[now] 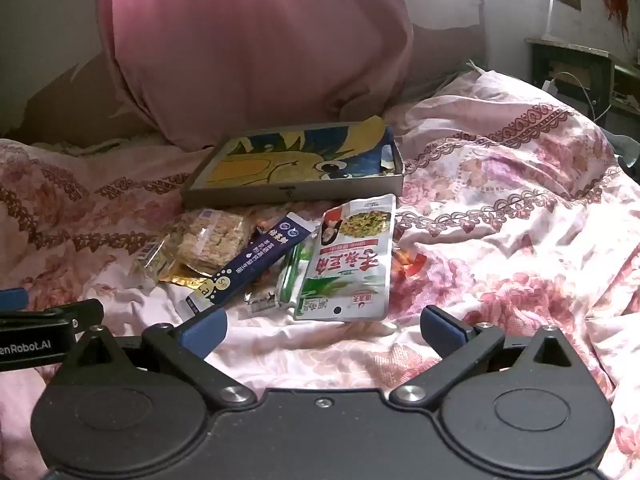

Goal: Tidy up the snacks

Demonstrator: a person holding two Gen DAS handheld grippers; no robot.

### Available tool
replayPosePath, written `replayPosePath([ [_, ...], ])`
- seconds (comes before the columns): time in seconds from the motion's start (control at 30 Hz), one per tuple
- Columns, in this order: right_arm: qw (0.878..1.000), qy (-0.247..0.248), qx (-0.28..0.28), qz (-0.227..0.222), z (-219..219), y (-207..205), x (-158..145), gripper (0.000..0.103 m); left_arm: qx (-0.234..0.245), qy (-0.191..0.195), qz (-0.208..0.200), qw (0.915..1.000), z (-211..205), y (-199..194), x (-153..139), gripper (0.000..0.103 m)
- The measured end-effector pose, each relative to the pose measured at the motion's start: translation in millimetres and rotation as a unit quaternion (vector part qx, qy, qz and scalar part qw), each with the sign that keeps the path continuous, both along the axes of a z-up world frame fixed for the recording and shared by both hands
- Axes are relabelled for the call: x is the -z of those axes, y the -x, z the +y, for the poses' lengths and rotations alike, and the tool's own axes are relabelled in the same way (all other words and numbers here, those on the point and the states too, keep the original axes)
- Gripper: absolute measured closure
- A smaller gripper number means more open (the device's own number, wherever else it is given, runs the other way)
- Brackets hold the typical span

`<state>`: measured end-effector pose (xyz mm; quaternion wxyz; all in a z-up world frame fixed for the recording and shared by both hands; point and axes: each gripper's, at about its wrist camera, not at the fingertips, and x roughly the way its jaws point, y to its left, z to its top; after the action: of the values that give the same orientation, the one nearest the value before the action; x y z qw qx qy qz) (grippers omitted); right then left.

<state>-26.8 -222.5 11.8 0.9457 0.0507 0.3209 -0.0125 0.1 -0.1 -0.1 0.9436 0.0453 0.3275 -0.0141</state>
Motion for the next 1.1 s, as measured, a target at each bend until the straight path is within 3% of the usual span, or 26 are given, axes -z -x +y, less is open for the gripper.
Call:
replayPosePath([
  [1.1,1.0,-0.002,0.0,0.004,-0.6,-0.8,1.8,0.0,0.0,0.002,0.001,1.0,0.3,-0.2,0.0,0.001],
])
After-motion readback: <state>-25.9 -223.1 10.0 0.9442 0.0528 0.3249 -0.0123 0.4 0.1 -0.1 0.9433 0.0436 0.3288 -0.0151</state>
